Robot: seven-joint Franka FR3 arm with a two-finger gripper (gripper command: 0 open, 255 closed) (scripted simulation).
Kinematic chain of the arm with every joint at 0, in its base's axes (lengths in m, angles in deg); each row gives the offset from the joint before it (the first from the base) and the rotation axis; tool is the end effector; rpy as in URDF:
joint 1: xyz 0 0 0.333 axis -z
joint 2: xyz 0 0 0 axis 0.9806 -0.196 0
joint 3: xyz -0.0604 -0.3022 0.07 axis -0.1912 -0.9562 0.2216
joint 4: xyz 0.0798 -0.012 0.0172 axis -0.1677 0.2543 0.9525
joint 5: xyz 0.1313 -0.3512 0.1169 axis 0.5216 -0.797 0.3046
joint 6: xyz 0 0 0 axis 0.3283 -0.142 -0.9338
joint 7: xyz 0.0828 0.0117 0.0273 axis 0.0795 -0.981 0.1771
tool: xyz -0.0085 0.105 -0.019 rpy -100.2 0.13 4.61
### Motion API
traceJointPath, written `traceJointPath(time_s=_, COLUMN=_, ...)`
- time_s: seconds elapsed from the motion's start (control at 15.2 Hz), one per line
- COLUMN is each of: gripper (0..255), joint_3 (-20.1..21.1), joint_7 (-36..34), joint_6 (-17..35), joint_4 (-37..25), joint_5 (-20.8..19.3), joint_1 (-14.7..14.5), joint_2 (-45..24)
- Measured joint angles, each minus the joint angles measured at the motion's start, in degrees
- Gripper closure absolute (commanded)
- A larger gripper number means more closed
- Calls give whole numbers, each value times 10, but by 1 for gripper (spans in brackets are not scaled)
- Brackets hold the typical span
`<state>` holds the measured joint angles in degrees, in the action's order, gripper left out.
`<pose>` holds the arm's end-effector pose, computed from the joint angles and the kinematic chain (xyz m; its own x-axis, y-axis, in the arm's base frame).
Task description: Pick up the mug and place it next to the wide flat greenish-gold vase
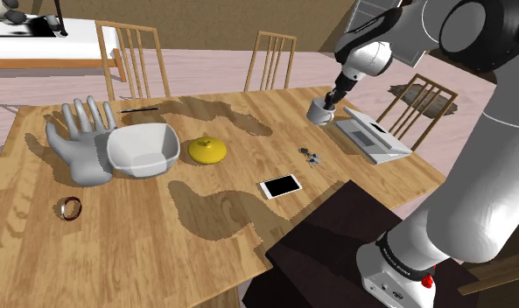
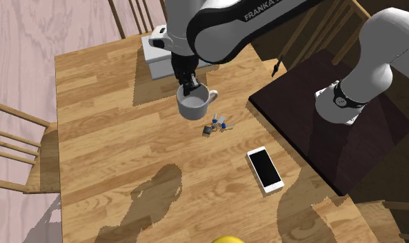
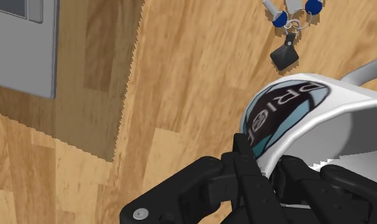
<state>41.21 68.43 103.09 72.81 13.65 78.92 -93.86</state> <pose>0.4914 -0.3383 0.3369 0.9877 -0.0328 0.1532 -0.0212 -0.9968 -0.0765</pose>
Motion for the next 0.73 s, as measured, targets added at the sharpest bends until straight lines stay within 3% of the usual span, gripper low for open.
traceJointPath(time_s=0.33, gripper=255, joint_3=6, joint_7=-84, joint_6=44, joint_4=75, joint_5=-43, joint_1=-67, joint_2=60)
traceJointPath(time_s=0.73, gripper=255, joint_3=27, joint_7=-187, joint_6=85, joint_4=139, joint_5=-89, joint_1=-127, joint_2=111)
